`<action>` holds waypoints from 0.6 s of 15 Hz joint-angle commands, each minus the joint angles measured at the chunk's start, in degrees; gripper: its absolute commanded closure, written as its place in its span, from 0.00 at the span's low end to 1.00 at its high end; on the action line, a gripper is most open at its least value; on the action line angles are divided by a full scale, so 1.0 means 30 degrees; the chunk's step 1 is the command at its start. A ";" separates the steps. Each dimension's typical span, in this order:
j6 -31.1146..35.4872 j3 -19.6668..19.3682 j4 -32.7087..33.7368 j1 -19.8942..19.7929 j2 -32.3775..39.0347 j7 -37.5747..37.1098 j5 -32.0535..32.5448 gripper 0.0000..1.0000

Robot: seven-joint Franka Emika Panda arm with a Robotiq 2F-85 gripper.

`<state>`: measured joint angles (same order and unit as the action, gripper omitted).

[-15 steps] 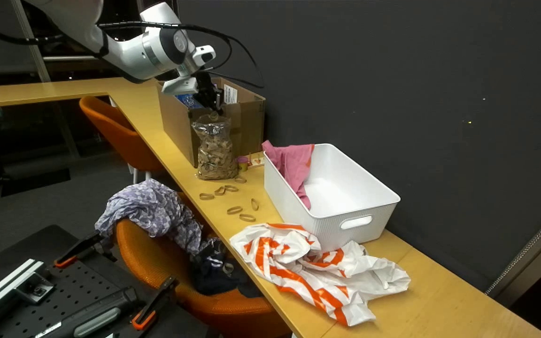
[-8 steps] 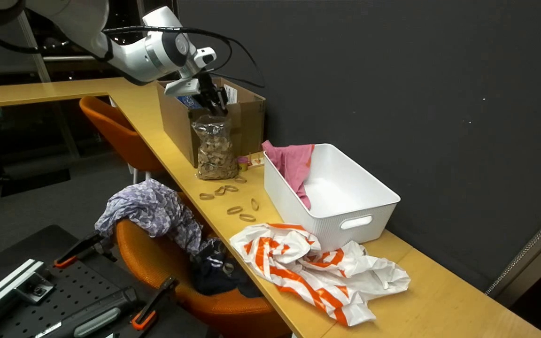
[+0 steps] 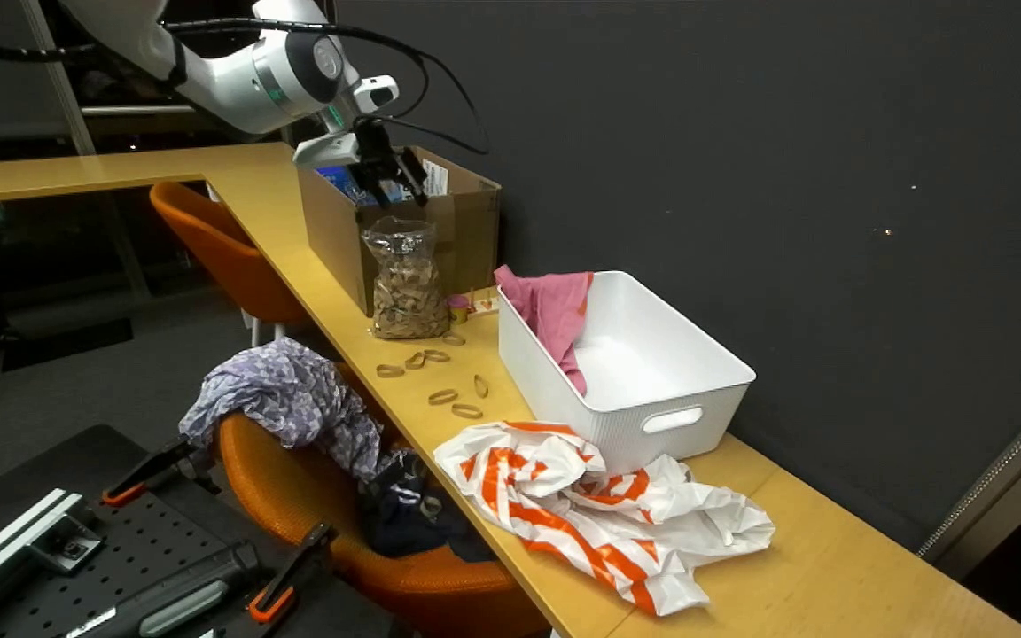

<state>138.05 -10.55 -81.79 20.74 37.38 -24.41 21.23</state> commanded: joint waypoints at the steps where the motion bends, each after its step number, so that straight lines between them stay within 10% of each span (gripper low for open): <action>1: -0.0700 0.0727 -0.4693 -0.0346 -0.3850 -0.0266 -0.0245 0.00; 9: -0.1636 0.3298 -0.9852 -0.5351 -0.6345 0.8253 -0.5187 0.00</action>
<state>136.18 -3.98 -109.12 10.31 19.15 -10.57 11.20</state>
